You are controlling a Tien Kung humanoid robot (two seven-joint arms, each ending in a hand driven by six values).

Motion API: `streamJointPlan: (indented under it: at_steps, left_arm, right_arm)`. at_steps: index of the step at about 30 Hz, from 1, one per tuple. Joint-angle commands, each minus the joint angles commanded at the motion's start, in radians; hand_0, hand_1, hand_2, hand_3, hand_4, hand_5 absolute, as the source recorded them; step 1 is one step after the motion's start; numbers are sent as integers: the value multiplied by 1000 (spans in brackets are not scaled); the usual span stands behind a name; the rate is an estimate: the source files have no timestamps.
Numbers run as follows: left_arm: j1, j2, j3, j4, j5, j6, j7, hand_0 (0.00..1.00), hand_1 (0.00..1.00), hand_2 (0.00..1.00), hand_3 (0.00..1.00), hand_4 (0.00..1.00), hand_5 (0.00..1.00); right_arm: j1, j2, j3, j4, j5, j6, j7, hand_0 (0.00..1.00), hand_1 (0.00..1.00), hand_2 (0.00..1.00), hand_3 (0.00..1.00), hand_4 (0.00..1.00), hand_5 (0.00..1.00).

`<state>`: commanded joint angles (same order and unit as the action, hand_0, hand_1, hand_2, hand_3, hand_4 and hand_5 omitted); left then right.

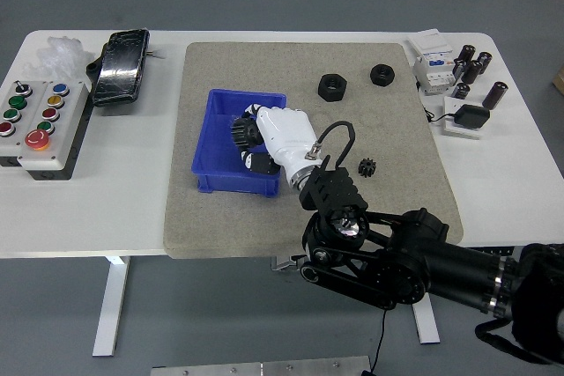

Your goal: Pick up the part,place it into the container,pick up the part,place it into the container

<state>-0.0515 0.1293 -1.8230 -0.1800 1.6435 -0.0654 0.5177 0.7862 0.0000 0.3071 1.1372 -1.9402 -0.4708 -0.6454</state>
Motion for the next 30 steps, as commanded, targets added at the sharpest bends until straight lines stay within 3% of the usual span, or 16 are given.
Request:
streamJointPlan:
  at_steps: [3,4,12,15,16,23,26,30]
  left_arm:
    - [-1,0,0,0,2,-1,0,719,716,730,835,811,540]
    - [-2,0,0,0,3,-1,0,718,716,730,835,810,541]
    - [-2,0,-6,0,14,-3,1,719,716,730,835,812,541]
    - [-5,2,-5,0,16,-5,-5,719,716,730,835,812,541]
    - [-5,2,-5,0,16,-5,-7,720,716,730,835,811,540]
    - [13,-1,-18,0,26,-2,-8,719,716,730,835,810,538]
    - [16,-3,-27,0,36,-2,-6,719,716,730,835,810,538]
    - [11,0,-21,0,33,-4,-13,719,716,730,834,808,540]
  right_arm:
    - [0,0,6,2,-5,13,0,307,603,800,871,767,405]
    - [0,0,8,2,-6,17,0,327,659,842,915,957,580]
    - [-20,-5,84,23,-52,37,0,322,645,830,890,963,579]
    - [-74,-52,158,73,-110,58,0,322,645,830,890,963,579]
    - [-91,-68,181,89,-129,70,0,318,622,784,854,954,567]
    - [-245,-215,385,234,-278,239,0,316,608,783,844,932,534]
    - [-297,-258,455,237,-271,309,0,316,608,783,844,932,534]
    - [-323,-270,480,190,-219,358,0,312,588,771,836,923,520]
